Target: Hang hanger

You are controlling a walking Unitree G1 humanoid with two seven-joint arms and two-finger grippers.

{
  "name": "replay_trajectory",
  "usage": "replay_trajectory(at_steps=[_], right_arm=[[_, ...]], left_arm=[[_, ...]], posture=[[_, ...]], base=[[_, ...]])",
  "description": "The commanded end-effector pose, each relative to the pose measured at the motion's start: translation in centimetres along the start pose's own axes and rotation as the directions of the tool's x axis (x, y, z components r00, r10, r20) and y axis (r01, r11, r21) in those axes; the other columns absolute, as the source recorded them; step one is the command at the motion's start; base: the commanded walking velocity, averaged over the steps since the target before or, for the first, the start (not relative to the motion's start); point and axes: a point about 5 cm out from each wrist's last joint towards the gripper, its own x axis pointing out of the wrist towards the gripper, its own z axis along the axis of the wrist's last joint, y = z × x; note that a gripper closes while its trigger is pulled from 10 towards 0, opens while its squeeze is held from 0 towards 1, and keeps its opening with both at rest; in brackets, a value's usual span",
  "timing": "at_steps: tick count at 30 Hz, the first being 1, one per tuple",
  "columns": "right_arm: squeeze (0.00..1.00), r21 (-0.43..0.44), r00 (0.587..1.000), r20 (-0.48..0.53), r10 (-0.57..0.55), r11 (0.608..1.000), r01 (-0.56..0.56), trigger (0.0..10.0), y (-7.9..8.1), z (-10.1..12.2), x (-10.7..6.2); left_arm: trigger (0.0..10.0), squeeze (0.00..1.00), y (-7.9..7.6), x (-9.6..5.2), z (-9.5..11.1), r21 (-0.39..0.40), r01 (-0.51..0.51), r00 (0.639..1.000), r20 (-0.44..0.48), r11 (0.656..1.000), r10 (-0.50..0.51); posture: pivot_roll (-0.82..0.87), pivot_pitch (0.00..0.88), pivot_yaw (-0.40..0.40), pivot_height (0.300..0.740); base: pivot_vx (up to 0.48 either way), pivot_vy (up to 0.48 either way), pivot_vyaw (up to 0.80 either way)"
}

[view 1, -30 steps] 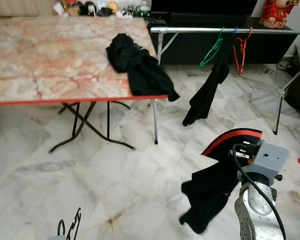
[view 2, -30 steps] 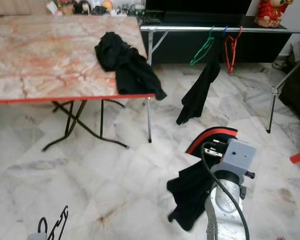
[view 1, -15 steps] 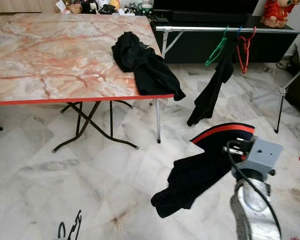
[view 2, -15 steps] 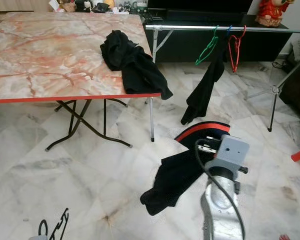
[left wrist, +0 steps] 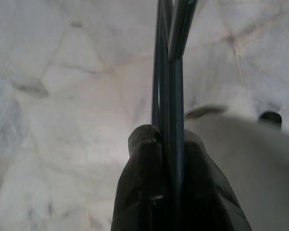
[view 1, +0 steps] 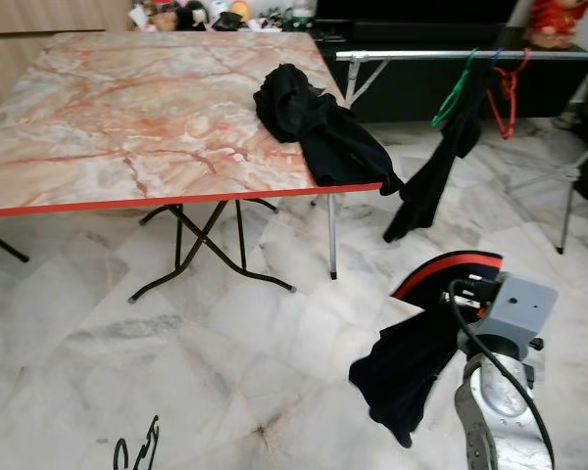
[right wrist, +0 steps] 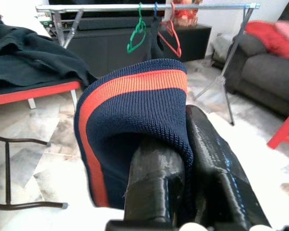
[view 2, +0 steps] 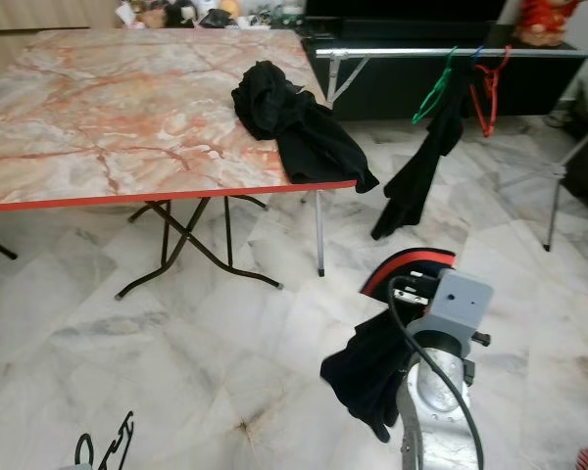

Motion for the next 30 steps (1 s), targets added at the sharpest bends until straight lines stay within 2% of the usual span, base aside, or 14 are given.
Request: replay_trajectory(at_steps=[1, 11, 25, 30], right_arm=[[0.00, 0.021, 0.999, 0.034, 0.020, 1.000, -0.020, 10.0, 0.55, 0.80, -0.11], [0.00, 0.027, 0.998, 0.044, 0.038, 0.999, -0.039, 10.0, 0.85, 0.99, 0.14], [0.00, 0.028, 0.998, 0.051, 0.048, 0.998, -0.049, 10.0, 1.02, 1.11, 0.28], [0.00, 0.015, 0.994, 0.076, 0.080, 0.997, -0.082, 10.0, 1.35, 1.44, 0.30]], left_arm=[[10.0, 0.00, 0.43, -0.31, -1.29, 0.025, -0.013, 0.999, -0.044, 1.000, 0.014], [10.0, 0.00, -0.04, -0.28, -1.26, -0.026, 0.015, 0.999, -0.036, 1.000, -0.016], [10.0, 0.00, -0.37, -0.21, -1.01, -0.018, 0.025, 0.999, -0.023, 1.000, -0.025], [10.0, 0.00, -0.47, -0.21, -1.10, -0.008, 0.031, 0.999, -0.030, 0.999, -0.031]], posture=[[0.01, 0.176, -0.082, 0.740], [0.02, 0.168, -0.084, 0.740], [0.02, 0.166, -0.084, 0.740], [0.02, 0.168, -0.084, 0.740]], base=[[0.000, 0.000, 0.00], [0.000, 0.000, 0.00], [0.000, 0.000, 0.00], [0.275, 0.000, 0.16]])
